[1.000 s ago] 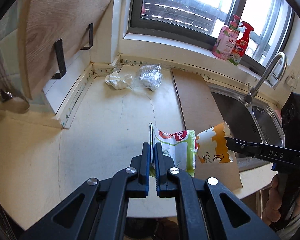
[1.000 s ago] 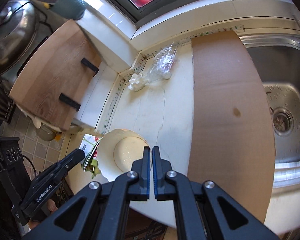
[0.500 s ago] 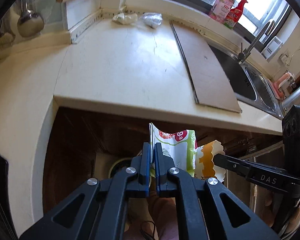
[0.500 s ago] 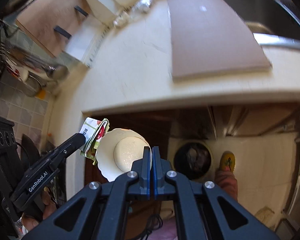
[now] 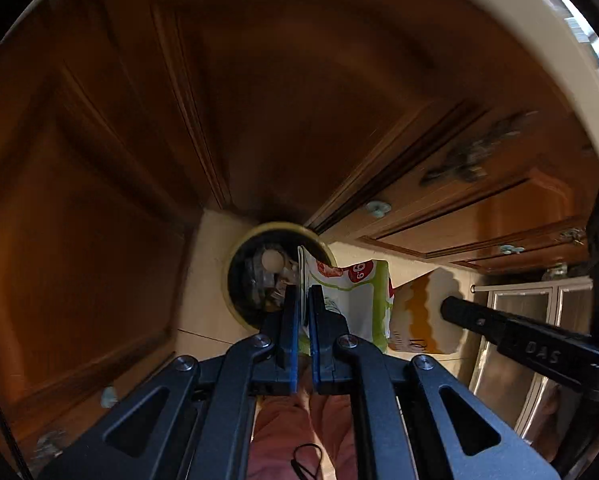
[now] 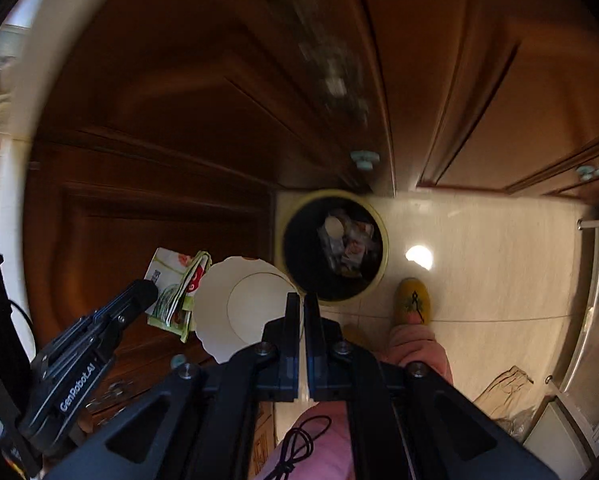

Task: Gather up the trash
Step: 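Carry wrapper and paper cup down over the bin and open both tools, then raise both open tools back toward the tissue and plastic bottle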

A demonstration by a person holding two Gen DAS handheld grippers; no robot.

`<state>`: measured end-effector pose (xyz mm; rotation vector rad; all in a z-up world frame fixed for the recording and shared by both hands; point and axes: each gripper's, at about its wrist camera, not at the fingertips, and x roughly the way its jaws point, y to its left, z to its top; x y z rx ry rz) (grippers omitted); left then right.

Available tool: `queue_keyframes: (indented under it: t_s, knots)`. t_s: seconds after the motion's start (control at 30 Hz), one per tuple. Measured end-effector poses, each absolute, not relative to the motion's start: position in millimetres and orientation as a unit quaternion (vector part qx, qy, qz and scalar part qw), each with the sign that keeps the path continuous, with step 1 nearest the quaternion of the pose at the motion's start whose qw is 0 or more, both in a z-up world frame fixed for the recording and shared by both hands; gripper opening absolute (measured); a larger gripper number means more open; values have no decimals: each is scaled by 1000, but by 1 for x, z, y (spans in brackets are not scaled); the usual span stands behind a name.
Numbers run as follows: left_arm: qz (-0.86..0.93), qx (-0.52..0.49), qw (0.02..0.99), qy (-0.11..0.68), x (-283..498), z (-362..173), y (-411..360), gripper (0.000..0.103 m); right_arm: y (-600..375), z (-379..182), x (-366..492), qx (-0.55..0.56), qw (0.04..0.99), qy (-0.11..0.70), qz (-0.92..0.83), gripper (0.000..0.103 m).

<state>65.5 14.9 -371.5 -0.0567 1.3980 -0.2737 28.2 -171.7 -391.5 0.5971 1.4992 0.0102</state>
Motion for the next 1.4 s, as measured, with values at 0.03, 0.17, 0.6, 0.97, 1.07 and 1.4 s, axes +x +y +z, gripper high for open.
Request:
queue_keyframes:
  t_s: [0.03, 0.17, 0.6, 0.97, 1.07, 1.4]
  knots:
    - [-122, -29, 755, 643, 66, -381, 17, 3, -170, -406, 32, 272, 686, 675, 9, 3]
    - [-126, -40, 739, 661, 73, -423, 22, 5, -162, -447, 43, 282, 666, 690, 13, 4]
    - [-88, -68, 730, 674, 77, -431, 44, 37, -158, -446, 48, 269, 654, 707, 19, 32]
    - [-105, -48, 753, 648, 64, -348, 43, 48, -141, -350, 43, 237, 688, 685, 46, 32]
    - [-110, -44, 767, 630, 62, -314, 46, 48, -139, -322, 38, 232, 697, 677, 49, 32]
    - [-129, -28, 820, 557, 64, -205, 58, 58, -137, -225, 25, 198, 754, 625, 41, 32]
